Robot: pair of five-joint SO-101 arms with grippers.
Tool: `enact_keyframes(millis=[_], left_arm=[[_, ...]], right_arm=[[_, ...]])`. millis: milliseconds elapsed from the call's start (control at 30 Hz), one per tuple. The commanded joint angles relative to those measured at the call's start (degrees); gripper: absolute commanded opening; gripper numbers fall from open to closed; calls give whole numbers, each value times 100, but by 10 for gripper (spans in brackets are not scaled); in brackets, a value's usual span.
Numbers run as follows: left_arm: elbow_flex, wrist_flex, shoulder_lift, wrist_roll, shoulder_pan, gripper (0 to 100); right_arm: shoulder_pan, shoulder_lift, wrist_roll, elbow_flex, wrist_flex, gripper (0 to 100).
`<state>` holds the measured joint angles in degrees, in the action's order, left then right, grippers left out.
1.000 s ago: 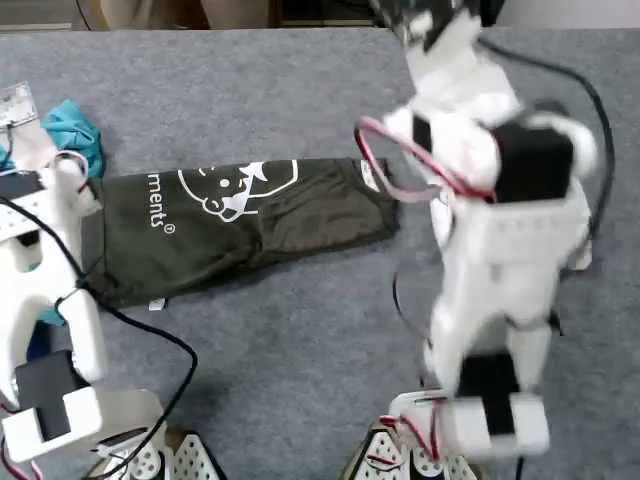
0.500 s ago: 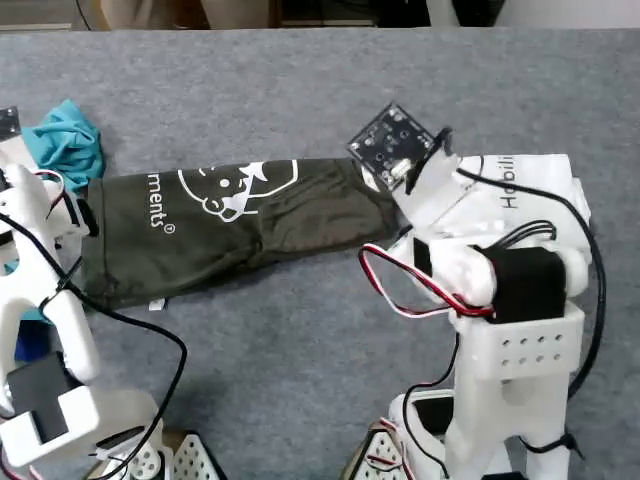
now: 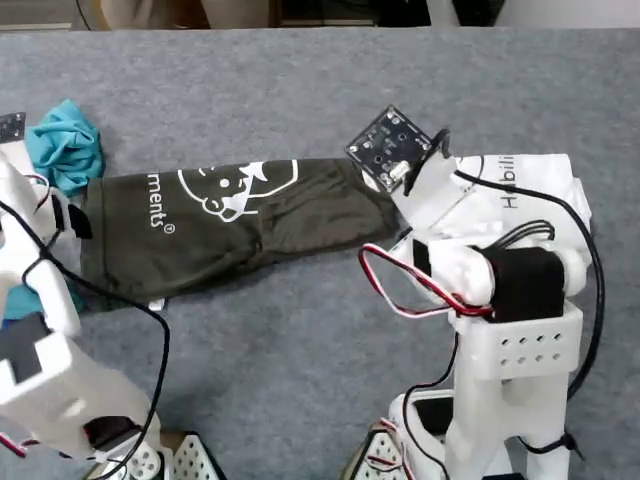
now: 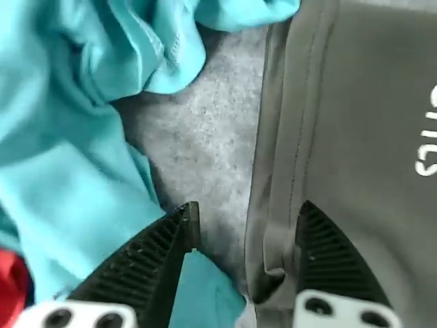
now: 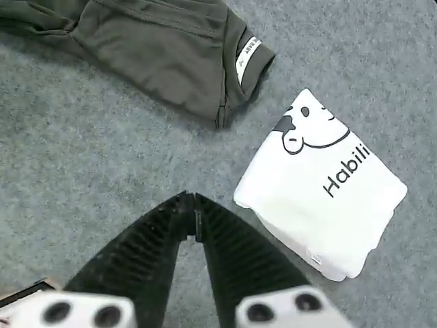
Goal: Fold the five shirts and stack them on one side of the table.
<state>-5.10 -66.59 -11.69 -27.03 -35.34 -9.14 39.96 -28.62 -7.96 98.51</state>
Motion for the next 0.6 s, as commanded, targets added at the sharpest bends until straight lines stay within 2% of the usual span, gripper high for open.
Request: enact_keyframes(millis=[0,333,567], left_arm=[[527,53,-400,-62,-53,239],[870,44,-1235,-44,-44,239],[1020,-167,-998,-44,-70,238]], right_arm=[[66,92,-53,13,26,3],[66,84,-26,-13,26,3],[66,84,-44,-13,26,3]])
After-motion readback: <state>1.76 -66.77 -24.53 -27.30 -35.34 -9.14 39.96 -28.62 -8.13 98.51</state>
